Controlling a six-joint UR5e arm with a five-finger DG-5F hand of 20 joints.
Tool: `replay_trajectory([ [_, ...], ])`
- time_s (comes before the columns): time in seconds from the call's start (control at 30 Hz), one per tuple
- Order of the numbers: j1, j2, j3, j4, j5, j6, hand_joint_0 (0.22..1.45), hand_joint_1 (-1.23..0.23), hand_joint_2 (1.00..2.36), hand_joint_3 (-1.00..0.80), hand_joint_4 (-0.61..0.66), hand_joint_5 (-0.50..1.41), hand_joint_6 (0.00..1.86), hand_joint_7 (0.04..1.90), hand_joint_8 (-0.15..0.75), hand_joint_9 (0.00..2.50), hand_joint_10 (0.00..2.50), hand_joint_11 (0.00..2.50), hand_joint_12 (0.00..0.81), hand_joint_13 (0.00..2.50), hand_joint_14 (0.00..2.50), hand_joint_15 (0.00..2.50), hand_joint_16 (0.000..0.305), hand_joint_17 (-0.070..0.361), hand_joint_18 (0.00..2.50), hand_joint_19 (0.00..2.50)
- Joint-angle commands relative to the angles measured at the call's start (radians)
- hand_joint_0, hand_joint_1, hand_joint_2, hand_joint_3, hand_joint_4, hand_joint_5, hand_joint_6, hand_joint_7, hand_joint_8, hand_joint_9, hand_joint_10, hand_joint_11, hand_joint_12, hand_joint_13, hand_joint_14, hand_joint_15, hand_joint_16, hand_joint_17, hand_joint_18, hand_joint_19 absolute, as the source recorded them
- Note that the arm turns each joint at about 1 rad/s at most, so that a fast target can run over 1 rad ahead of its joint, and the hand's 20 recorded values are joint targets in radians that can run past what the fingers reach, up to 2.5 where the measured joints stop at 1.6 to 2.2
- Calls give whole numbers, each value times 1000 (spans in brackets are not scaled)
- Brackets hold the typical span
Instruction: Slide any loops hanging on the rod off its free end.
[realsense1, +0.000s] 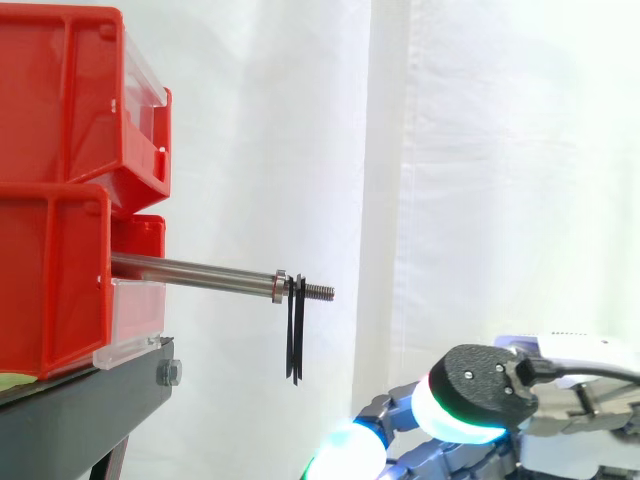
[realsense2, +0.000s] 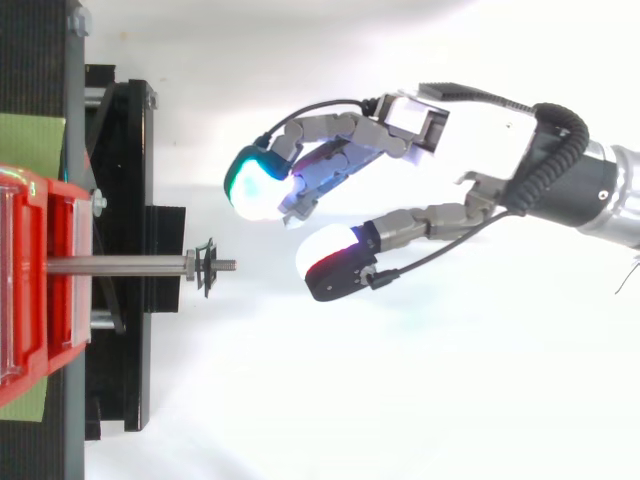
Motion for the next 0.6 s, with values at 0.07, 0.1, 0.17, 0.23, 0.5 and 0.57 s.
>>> replay_trajectory([
  [0.07, -5, -36, 67, -3, -39, -23, 589, -701, 1010, -367, 366, -155, 503, 904, 315, 792, 8, 375, 342, 852, 11, 326, 42, 93, 639, 256],
  [0.1, -6, -38, 67, -3, -53, -37, 591, -700, 1010, -371, 368, -155, 503, 905, 315, 794, 8, 377, 343, 854, 10, 317, 42, 94, 644, 255],
  [0.17, -5, -36, 67, -3, -74, -73, 592, -699, 1010, -370, 367, -154, 503, 907, 314, 799, 8, 384, 346, 866, 11, 329, 42, 94, 650, 258],
  [0.23, -6, -38, 67, 4, -93, -124, 593, -698, 1010, -368, 374, -151, 503, 910, 317, 813, 8, 380, 344, 877, 11, 334, 42, 94, 657, 267],
  [0.5, -6, -36, 69, 62, -111, -244, 598, -687, 1011, -363, 378, -144, 503, 911, 325, 848, 8, 390, 346, 907, 11, 348, 42, 95, 689, 280],
  [0.57, -6, -36, 69, 91, -114, -290, 599, -682, 1011, -362, 378, -144, 503, 911, 322, 849, 8, 392, 348, 907, 13, 346, 43, 96, 691, 290],
])
